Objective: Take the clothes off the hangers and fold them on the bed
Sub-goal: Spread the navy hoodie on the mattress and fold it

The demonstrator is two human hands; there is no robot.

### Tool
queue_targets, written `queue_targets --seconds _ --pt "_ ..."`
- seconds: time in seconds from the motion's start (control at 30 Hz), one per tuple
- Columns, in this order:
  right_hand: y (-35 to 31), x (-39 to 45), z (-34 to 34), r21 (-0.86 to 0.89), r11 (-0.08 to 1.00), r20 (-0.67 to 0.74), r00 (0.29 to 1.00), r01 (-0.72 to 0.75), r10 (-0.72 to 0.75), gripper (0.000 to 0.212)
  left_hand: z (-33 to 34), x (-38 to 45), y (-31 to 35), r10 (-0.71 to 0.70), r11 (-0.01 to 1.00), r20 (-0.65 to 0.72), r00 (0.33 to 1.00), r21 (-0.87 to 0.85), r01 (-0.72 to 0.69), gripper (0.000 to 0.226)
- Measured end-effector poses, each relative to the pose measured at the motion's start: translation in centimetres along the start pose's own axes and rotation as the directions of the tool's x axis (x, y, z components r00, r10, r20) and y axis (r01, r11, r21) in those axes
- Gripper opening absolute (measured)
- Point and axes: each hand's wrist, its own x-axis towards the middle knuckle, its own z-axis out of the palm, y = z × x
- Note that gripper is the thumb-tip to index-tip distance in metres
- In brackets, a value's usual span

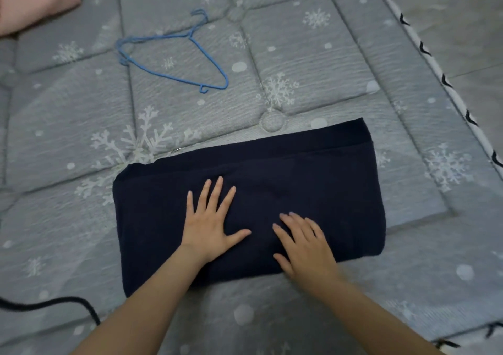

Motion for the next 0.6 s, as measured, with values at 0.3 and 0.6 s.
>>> queue_targets --seconds 0.3,0.6 --pt "-3.4 -2.5 -2.1 0.43 0.602 0.468 0.736 -0.673 0.488 0.038 -5.9 4.3 0.3 0.044 0.997 -0.095 0.994 -0.06 -0.05 0.068" --pt "-8.0 -1.5 0.0 0.544 -0.436 0.823 0.355 -0.717 0.443 0.034 -6.6 9.8 -1.3 0.009 0.991 0.212 0.977 -0.135 0.02 0.103"
